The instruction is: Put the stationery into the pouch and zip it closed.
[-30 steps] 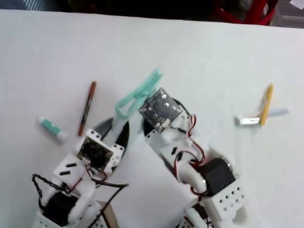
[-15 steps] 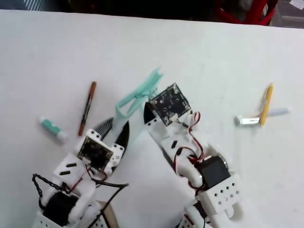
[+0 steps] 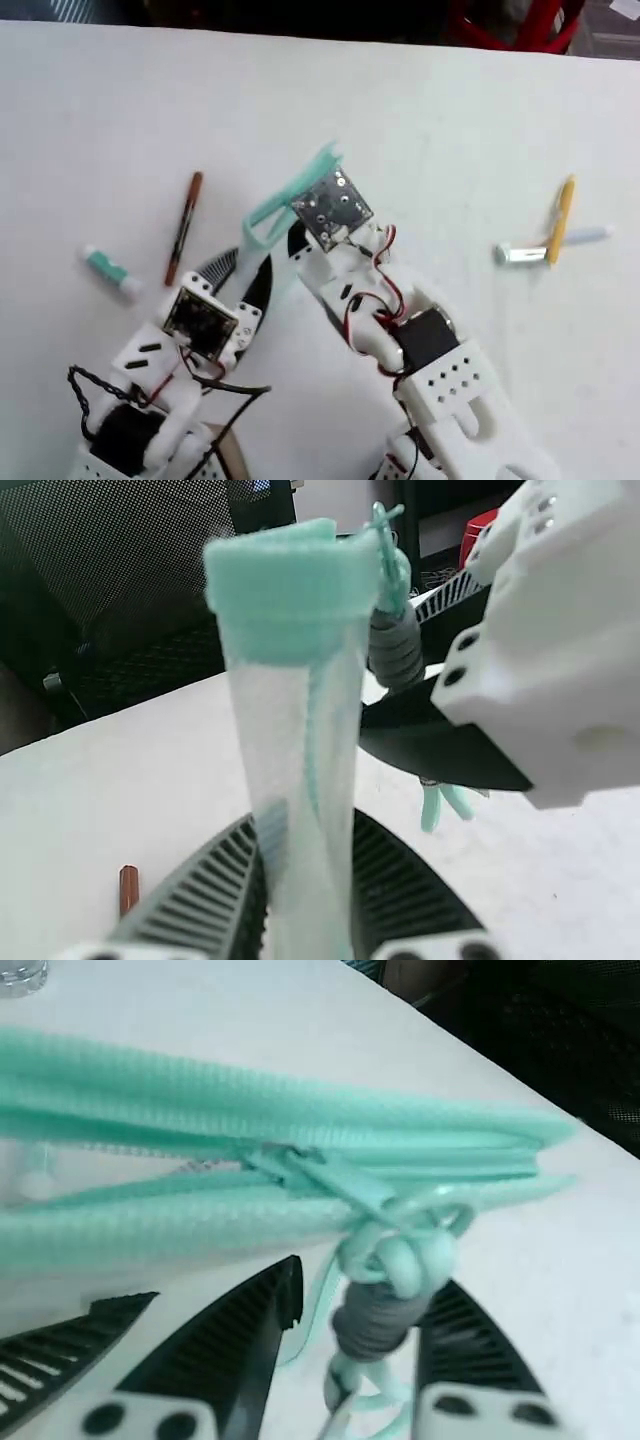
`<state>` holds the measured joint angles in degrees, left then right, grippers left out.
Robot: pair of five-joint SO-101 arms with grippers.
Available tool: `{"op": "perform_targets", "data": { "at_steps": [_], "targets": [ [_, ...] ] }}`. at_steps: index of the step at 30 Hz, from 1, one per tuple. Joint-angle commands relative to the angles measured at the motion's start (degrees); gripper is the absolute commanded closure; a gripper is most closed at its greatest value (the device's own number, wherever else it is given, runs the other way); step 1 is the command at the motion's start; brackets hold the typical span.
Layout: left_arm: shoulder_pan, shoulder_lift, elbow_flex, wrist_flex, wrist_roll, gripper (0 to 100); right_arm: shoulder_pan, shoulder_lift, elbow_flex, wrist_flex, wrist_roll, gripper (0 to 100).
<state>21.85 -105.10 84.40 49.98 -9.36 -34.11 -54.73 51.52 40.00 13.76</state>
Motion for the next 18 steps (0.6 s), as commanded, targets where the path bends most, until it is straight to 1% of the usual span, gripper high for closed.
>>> {"op": "perform_targets", "data": {
  "at_steps": [1,2,4,5,7,9,11,18],
  "targets": [
    [-0.75,0.48,2.2,1.05,-0.7,98,-0.31,-1.1,-4.66,-0.84,0.0,96.9],
    [-0.75,0.48,2.2,1.05,-0.88,98,0.13,-2.33,-5.01,-0.57,-0.18,94.7],
    [-0.75,0.48,2.11,0.44,-0.97,96,1.01,-4.79,-5.8,0.57,-0.18,96.6],
    [-0.75,0.48,2.11,0.0,-0.53,92,1.54,-5.85,-5.89,0.84,-0.18,98.5],
    [-0.75,0.48,2.11,0.18,-0.35,83,2.24,-7.16,-5.71,1.19,-0.18,97.6],
    [-0.75,0.48,1.93,1.05,2.02,77,2.33,-7.6,-5.63,2.15,0.0,98.1],
    [-0.75,0.48,1.76,0.88,5.19,75,2.33,-7.6,-5.63,3.12,0.0,98.1],
    [-0.75,0.48,-3.78,0.79,6.07,76,2.07,-7.6,-5.54,4.0,0.0,98.1]
  ]
}}
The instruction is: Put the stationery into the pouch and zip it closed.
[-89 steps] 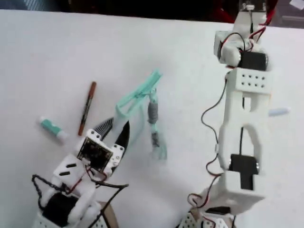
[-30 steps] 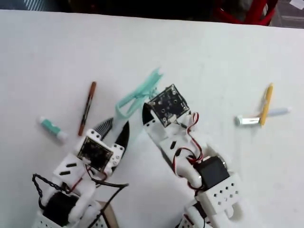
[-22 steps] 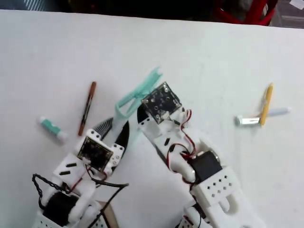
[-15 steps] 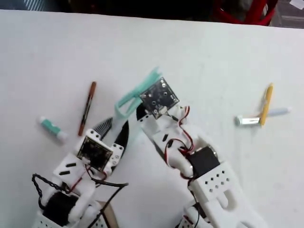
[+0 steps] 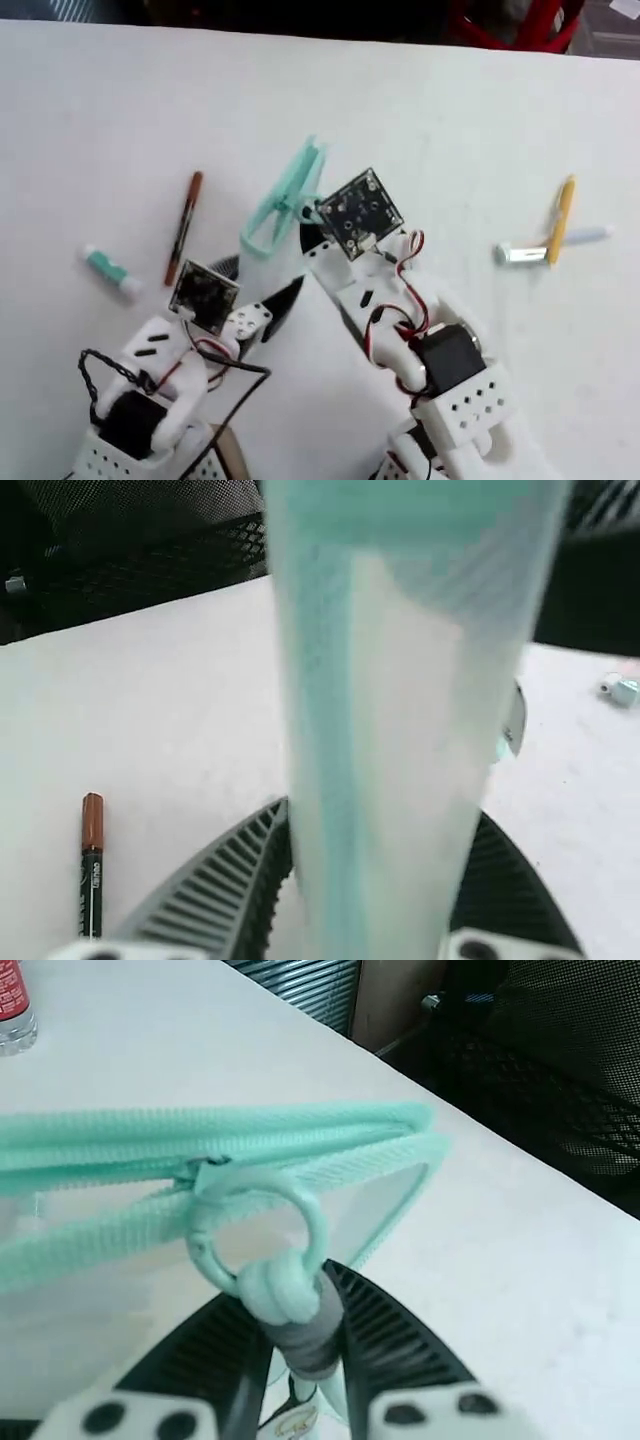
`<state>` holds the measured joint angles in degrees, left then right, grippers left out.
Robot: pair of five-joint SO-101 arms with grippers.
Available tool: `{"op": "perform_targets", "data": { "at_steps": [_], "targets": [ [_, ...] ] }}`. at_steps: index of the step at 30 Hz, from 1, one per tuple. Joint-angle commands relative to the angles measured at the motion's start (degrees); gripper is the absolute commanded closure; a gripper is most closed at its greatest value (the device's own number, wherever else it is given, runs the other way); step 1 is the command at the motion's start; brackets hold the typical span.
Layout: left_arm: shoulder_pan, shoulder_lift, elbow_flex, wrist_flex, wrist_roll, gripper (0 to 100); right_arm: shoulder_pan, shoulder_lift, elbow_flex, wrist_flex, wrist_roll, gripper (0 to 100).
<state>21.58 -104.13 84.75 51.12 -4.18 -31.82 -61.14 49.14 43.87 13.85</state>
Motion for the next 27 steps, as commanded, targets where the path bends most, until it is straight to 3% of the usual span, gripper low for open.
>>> {"op": "perform_targets", "data": {
  "at_steps": [1,4,12,20,22,27],
  "targets": [
    [-0.48,-0.48,-4.66,-0.35,0.88,76,-0.22,-1.27,-3.16,0.22,-0.09,98.1],
    [-0.48,-0.48,-6.51,-0.35,1.05,76,-0.22,-1.19,-3.34,1.27,-0.09,98.1],
    [-0.04,-0.48,-10.81,-0.44,4.22,90,-0.22,-1.19,-3.16,2.07,-0.09,98.1],
    [0.04,-0.48,-13.27,0.09,4.31,94,-0.22,-1.27,-3.25,2.15,-0.09,98.1],
    [0.04,-0.48,-12.13,-0.09,4.22,98,0.48,-1.45,-3.78,1.36,-0.09,98.1],
    [3.74,-0.48,-9.93,0.0,4.13,98,6.99,-0.92,-7.38,-4.79,-0.35,98.1]
  ]
}}
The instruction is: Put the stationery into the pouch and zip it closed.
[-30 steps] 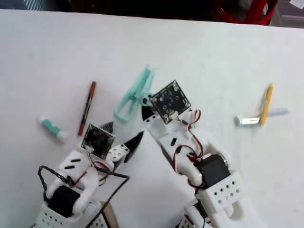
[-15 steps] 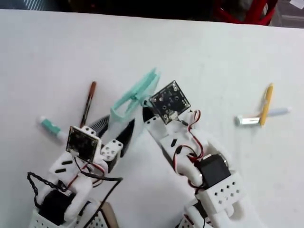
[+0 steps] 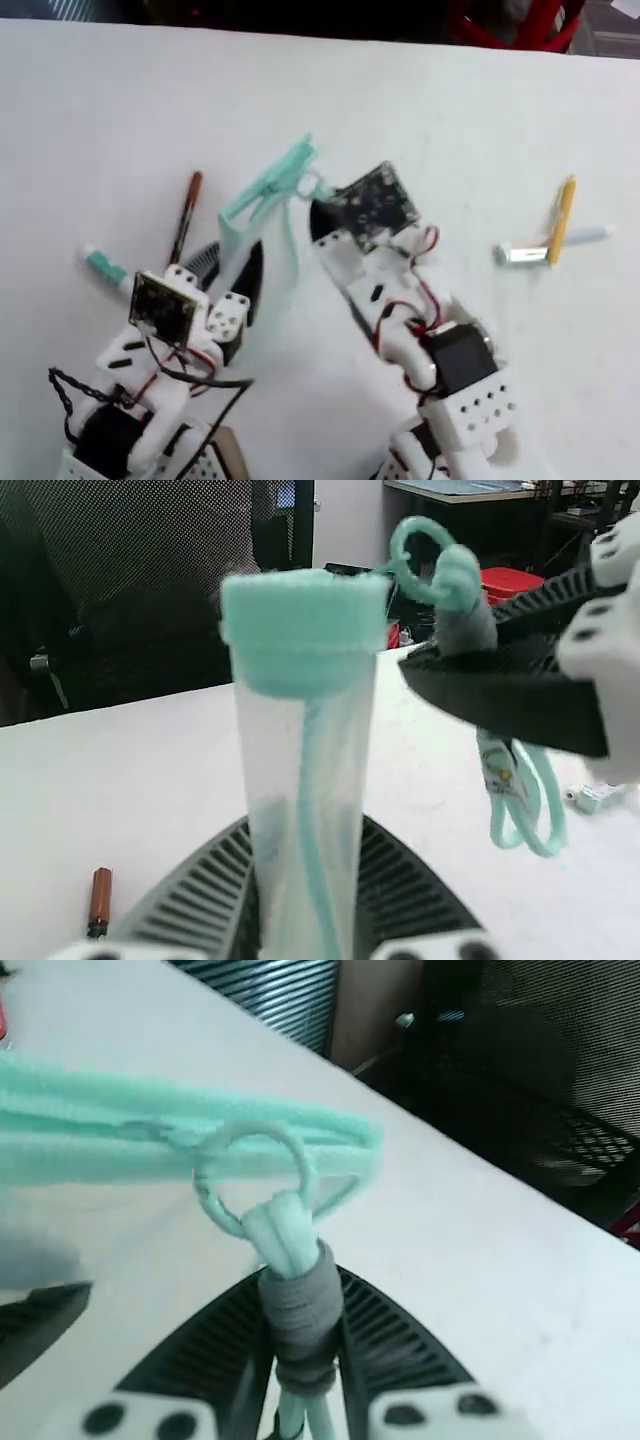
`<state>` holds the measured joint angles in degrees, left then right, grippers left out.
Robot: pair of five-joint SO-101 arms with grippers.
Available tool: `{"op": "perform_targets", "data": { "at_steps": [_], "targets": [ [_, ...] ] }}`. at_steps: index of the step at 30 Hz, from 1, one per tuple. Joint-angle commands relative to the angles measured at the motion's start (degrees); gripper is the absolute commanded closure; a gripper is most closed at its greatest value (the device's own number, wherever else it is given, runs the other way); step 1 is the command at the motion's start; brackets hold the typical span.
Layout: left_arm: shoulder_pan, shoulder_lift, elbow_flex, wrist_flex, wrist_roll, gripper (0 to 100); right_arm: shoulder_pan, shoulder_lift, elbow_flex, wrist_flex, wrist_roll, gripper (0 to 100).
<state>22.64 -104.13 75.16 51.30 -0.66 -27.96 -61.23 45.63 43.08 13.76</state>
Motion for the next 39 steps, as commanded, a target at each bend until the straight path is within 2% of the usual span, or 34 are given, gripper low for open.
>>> {"op": "perform_targets", "data": {
  "at_steps": [1,15,19,24,27,30,32,35,39],
  "targets": [
    [3.12,-0.48,0.09,-0.18,0.53,98,4.09,-0.84,-3.96,-5.14,-0.35,98.1],
    [3.56,-0.48,0.26,1.14,0.53,98,17.01,17.36,-4.84,-15.78,0.0,98.1],
    [3.47,-0.48,0.44,1.05,0.53,98,19.38,20.18,-7.82,-15.43,-0.18,98.1],
    [3.56,-0.48,0.53,0.09,0.44,98,17.54,18.42,-10.64,-10.42,-0.44,97.8],
    [3.12,-0.4,2.73,-5.63,0.44,98,14.64,13.76,-11.52,-4.88,-0.26,92.9],
    [2.07,-0.31,6.42,-15.56,0.44,98,10.33,8.48,-12.13,1.63,0.0,72.6],
    [0.84,-0.31,8.62,-23.38,0.44,98,7.87,5.14,-12.22,5.14,0.18,64.2],
    [-0.66,-0.22,10.2,-32.53,-3.16,97,5.32,0.48,-12.22,10.86,3.69,66.9],
    [-0.31,-0.13,10.64,-36.66,-11.87,97,5.14,-3.47,-12.13,17.54,5.71,68.0]
  ]
}}
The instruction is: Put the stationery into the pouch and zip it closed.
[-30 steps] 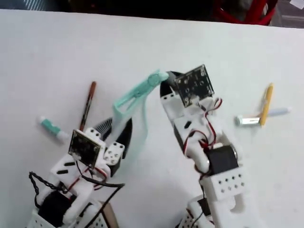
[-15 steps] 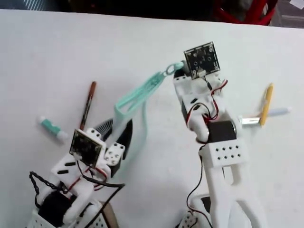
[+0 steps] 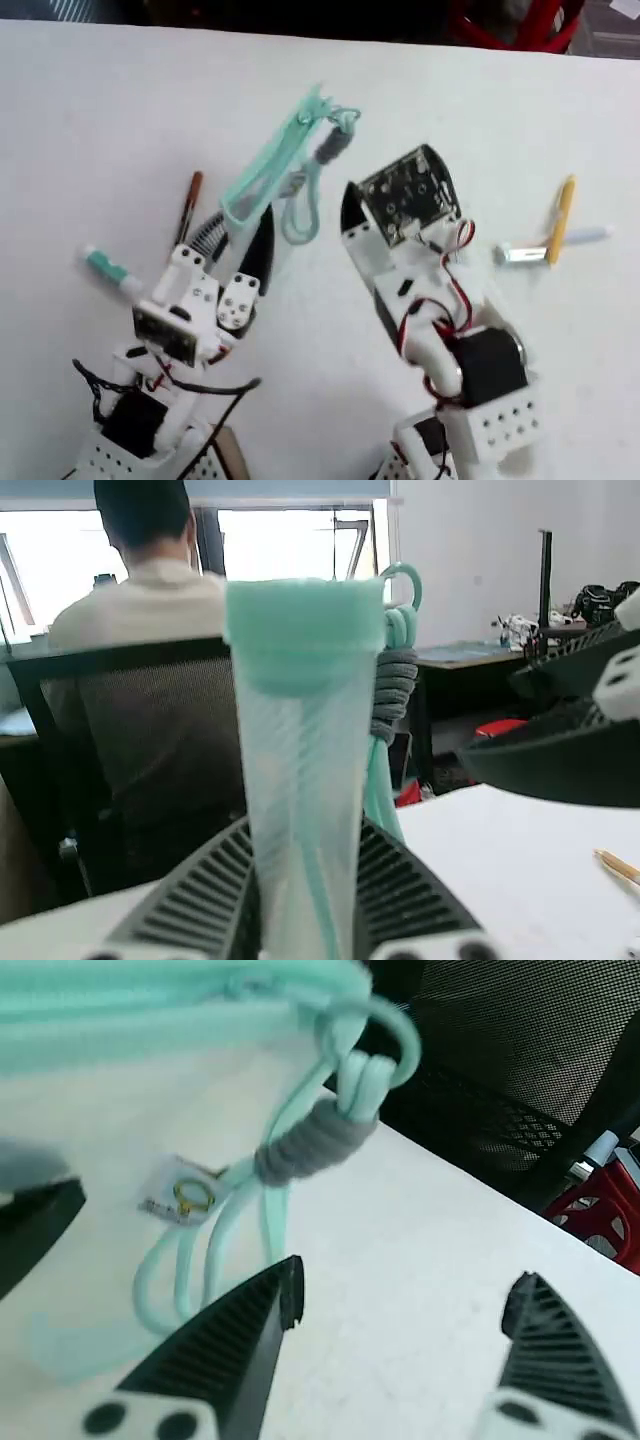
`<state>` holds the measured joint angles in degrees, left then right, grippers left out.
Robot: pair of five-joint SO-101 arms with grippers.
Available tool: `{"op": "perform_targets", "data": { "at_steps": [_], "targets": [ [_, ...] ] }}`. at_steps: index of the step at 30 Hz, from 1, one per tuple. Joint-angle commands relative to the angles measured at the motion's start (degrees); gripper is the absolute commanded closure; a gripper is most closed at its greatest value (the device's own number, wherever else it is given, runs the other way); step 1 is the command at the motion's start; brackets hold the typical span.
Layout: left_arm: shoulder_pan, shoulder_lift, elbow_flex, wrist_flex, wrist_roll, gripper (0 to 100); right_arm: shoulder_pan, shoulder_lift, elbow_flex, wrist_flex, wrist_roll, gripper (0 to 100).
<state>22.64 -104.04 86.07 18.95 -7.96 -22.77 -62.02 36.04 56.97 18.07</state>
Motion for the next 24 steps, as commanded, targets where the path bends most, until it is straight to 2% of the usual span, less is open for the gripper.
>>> {"op": "perform_targets", "data": {
  "at_steps": [1,4,7,11,15,18,22,24],
  "targets": [
    [-0.57,-0.22,-0.26,-4.48,-4.75,97,0.13,-3.21,-2.37,4.97,1.41,68.0],
    [-0.66,1.01,-0.26,-4.13,-5.1,97,4.0,-3.21,-2.29,7.52,1.41,68.2],
    [-0.66,7.6,-3.34,-3.78,-5.1,97,8.84,-1.89,-2.64,7.6,1.14,68.3],
    [-1.63,24.75,-18.29,5.1,-4.13,97,15.34,1.19,-4.04,7.6,-0.09,68.3],
    [-3.03,42.15,-29.71,11.52,1.67,97,23.6,6.11,-7.56,8.04,-5.01,68.3],
    [-4.0,50.42,-30.07,5.1,4.04,97,30.11,11.65,-10.9,8.13,-7.12,69.3],
    [-5.76,55.43,-23.65,-11.08,5.71,98,37.05,25.71,-17.23,8.22,-8.09,78.6],
    [-5.85,54.81,-20.04,-18.29,5.71,98,39.6,34.07,-21.27,8.84,-8.0,79.4]
  ]
}}
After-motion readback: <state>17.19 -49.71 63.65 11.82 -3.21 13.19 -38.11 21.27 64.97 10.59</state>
